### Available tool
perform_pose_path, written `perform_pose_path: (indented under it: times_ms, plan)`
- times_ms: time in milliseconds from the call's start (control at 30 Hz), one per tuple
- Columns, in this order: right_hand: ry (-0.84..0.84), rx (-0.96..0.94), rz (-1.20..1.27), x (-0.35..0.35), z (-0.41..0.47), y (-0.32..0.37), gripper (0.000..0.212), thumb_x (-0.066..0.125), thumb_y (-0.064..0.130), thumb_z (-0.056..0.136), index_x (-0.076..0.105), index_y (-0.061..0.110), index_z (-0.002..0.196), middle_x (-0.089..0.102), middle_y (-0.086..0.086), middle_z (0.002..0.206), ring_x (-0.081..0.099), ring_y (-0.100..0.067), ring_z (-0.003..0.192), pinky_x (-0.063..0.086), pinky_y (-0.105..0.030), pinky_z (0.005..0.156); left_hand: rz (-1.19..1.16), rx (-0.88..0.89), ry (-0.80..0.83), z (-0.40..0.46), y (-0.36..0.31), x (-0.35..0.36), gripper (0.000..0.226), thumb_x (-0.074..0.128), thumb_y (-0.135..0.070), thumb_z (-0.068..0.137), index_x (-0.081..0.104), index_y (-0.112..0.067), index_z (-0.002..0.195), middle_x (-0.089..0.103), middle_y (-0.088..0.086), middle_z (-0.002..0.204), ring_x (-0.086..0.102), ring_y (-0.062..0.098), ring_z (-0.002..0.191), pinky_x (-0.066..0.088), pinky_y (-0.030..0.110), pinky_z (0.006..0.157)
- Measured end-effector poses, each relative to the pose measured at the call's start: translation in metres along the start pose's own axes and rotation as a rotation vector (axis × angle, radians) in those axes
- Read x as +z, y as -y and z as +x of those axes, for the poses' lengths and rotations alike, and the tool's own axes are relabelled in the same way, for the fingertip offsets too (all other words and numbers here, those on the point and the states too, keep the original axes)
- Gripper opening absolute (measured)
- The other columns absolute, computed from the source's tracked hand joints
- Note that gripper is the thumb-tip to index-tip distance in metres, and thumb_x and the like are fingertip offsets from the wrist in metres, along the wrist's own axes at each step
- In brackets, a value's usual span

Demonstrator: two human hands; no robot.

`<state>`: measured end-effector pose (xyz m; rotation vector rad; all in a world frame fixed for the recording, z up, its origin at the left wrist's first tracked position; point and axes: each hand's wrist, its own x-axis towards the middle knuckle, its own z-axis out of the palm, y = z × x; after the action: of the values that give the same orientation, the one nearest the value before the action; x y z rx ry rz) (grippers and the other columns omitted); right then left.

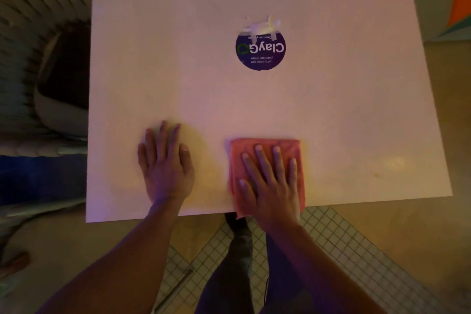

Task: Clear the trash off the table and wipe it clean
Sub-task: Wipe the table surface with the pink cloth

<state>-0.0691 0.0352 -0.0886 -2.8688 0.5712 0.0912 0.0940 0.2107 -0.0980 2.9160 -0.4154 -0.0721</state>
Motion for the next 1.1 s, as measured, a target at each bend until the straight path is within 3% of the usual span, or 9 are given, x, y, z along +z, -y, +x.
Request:
perform_pose_path:
  times_ms: [200,367,533,700,867,1100]
  plan:
    - [-0.022,0.185,-0.067,-0.012,0.028,-0.066,0.059,0.034,0.056,0.099,0.027,0.037,0.154,0.018,0.003,0.165,0.01,-0.03,0.152,0.011,-0.06,0.119,-0.022,-0.011,-0.001,-0.001,-0.003,0.0,0.052,0.035,-0.033,0.1,0.035,-0.031,0.151,0.024,-0.005,0.164,0.016,0.03,0.152,0.011,0.048,0.123]
    - [-0.057,0.326,-0.051,-0.016,0.076,-0.078,0.058,0.029,0.056,0.101,0.022,0.036,0.155,0.017,0.002,0.165,0.01,-0.033,0.152,0.007,-0.062,0.118,-0.035,-0.004,-0.008,-0.001,-0.001,0.001,0.052,0.035,-0.032,0.098,0.035,-0.03,0.151,0.025,-0.004,0.163,0.017,0.031,0.151,0.012,0.05,0.122]
    - [-0.05,0.212,-0.033,-0.018,0.026,-0.088,0.059,0.027,0.056,0.102,0.022,0.034,0.156,0.014,0.002,0.165,0.004,-0.03,0.153,0.007,-0.06,0.119,-0.033,-0.012,-0.012,-0.004,-0.01,0.001,0.054,0.032,-0.03,0.097,0.034,-0.026,0.151,0.025,0.0,0.163,0.019,0.036,0.15,0.013,0.055,0.12]
    - [-0.073,0.303,-0.024,-0.023,-0.025,-0.122,0.058,0.034,0.056,0.1,0.024,0.038,0.155,0.017,0.005,0.165,0.006,-0.027,0.153,0.01,-0.058,0.12,-0.056,0.065,0.015,-0.004,-0.058,0.005,0.053,0.032,-0.029,0.098,0.037,-0.024,0.151,0.026,0.0,0.163,0.02,0.036,0.15,0.015,0.057,0.119]
    - [-0.062,0.442,-0.051,-0.034,-0.032,-0.193,0.059,0.028,0.059,0.1,0.018,0.04,0.155,0.012,0.005,0.166,0.006,-0.028,0.153,0.012,-0.058,0.119,-0.087,0.147,0.05,0.005,-0.122,0.018,0.05,0.037,-0.027,0.102,0.035,-0.026,0.151,0.026,-0.001,0.163,0.018,0.035,0.151,0.016,0.057,0.119]
    - [-0.084,0.551,-0.031,-0.047,-0.006,-0.29,0.06,0.025,0.059,0.101,0.013,0.038,0.156,0.01,0.004,0.166,0.005,-0.031,0.153,0.009,-0.061,0.119,0.007,0.103,0.032,0.0,-0.142,0.031,0.052,0.03,-0.029,0.101,0.029,-0.029,0.153,0.024,0.0,0.163,0.018,0.034,0.151,0.013,0.058,0.119]
